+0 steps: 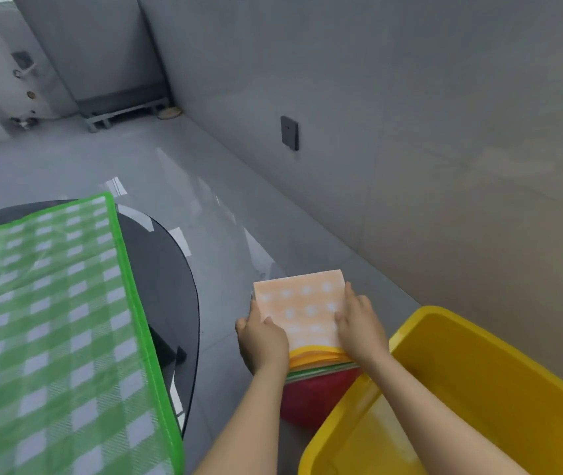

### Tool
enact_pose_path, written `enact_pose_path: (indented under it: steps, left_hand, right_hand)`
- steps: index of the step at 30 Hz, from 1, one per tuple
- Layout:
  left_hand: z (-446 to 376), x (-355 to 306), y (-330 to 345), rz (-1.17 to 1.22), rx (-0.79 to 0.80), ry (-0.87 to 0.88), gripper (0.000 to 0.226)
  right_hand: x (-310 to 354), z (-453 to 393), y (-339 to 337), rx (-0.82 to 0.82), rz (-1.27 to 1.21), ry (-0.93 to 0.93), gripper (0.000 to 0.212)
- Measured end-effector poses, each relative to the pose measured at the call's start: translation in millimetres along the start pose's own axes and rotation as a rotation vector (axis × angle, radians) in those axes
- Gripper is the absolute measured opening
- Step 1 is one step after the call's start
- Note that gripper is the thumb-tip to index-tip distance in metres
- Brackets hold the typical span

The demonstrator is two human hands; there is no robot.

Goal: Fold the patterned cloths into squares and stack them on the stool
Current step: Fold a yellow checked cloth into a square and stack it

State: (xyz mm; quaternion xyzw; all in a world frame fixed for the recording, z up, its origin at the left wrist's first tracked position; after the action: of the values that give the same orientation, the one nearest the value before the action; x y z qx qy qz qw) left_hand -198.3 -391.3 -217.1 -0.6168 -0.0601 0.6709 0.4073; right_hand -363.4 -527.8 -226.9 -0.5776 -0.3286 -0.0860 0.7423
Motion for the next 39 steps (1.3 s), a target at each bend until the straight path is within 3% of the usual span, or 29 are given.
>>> enact_pose_path:
  steps: [18, 21, 26, 34, 39]
  left_hand:
    - [1, 11, 9, -0.031, 0.002, 0.047, 0.05]
    - [-1, 13, 12, -0.19, -0.004, 0.057, 0.052]
    - [-1, 24, 22, -0.445, 0.057, 0.088, 0.081]
    - [1, 22, 21, -0.563, 0.1, 0.048, 0.084]
    - [22, -21, -5, -0.434, 0.006, 0.114, 0.079]
  right_hand:
    - [-2, 5, 5, 0.02, 0.035, -0.059, 0.057]
    - [-5, 5, 10, 0.044, 0.027, -0.046, 0.058]
    - [-13, 9, 14, 0.015, 0.174, 0.006, 0.058]
    - [-14, 7, 17, 0.089, 0.186, 0.019, 0.058]
    - [7, 23, -30, -0.024, 0.066, -0.012, 0.053]
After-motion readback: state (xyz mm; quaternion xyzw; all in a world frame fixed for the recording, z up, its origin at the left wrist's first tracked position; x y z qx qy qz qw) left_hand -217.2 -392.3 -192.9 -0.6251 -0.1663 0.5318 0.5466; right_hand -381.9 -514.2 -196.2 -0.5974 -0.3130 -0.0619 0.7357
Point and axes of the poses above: each hand's wrist, its own z-axis away from the middle knuckle, its own y-axis out of the palm, x = y × z, the point moved 10 cm from there along -z, towards the middle knuckle
